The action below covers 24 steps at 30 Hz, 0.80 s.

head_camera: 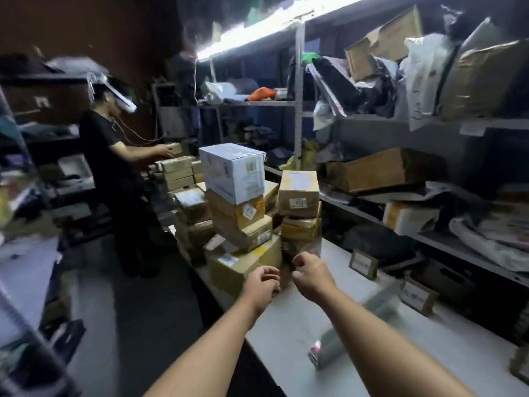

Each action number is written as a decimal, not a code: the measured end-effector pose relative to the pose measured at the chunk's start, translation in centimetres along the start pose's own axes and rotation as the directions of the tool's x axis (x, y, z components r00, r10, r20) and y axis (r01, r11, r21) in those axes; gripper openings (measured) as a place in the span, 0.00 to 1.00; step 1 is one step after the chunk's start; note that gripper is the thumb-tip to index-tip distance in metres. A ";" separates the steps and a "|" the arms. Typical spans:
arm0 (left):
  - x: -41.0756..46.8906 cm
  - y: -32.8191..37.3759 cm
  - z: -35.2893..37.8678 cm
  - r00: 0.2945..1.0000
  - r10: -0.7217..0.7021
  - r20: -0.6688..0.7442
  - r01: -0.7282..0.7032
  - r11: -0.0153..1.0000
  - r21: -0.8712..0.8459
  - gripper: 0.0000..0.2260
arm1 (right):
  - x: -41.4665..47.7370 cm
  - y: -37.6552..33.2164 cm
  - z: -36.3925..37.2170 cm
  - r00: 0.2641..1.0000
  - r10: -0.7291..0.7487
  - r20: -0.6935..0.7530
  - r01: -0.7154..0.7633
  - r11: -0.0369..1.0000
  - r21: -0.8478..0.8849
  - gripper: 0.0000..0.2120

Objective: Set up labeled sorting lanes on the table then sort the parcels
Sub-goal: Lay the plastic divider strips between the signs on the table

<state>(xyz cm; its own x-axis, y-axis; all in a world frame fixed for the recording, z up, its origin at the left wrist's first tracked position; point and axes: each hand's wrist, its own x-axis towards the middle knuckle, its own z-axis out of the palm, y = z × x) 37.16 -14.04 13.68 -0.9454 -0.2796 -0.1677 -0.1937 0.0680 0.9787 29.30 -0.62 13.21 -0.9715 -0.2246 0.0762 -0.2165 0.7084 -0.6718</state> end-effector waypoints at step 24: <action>9.0 2.2 -12.4 0.992 0.005 -0.129 -0.005 1.000 0.001 0.09 | 10.7 -9.9 6.4 0.995 -0.031 -0.093 0.048 0.982 0.182 0.05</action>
<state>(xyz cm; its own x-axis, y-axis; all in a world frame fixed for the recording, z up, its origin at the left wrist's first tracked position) 31.51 -28.26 15.76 -0.9046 -0.4006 -0.1457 -0.1889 0.0703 0.9795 21.69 -14.38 15.95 -0.9690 -0.1833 0.1654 -0.2414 0.5636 -0.7900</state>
